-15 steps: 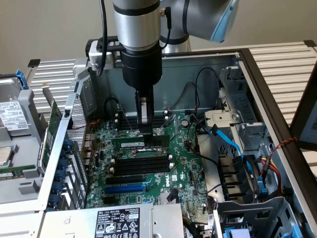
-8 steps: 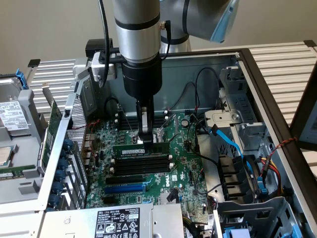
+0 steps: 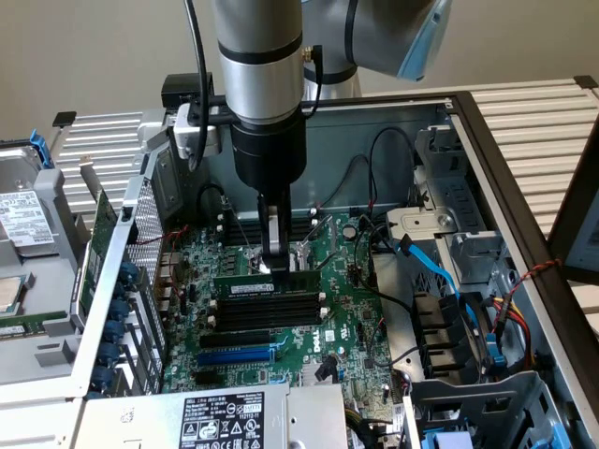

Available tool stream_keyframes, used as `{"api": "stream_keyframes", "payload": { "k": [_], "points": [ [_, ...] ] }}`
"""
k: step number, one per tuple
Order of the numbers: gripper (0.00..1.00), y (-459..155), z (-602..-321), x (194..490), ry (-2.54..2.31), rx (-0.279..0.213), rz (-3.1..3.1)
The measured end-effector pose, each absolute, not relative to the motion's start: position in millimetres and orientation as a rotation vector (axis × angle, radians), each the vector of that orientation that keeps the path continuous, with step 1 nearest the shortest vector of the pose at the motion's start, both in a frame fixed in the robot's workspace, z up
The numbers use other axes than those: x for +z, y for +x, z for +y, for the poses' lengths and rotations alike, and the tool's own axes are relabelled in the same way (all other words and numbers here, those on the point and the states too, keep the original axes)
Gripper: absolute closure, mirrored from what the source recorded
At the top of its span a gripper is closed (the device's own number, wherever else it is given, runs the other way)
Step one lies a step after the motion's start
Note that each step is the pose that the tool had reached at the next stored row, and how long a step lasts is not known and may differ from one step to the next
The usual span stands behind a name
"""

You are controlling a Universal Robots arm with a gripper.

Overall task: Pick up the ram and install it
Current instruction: 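Insert the ram into the slot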

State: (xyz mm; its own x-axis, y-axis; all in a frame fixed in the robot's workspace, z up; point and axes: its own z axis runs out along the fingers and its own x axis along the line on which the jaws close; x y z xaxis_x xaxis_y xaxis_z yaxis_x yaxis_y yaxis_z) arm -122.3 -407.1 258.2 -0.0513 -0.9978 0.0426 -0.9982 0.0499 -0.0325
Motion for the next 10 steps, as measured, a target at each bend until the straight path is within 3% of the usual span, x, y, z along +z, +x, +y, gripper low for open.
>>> {"api": "stream_keyframes", "payload": {
  "k": [10],
  "points": [
    [0.88,-122.3,-407.2,253.0,2.176,0.078,-2.254]
  ]
}}
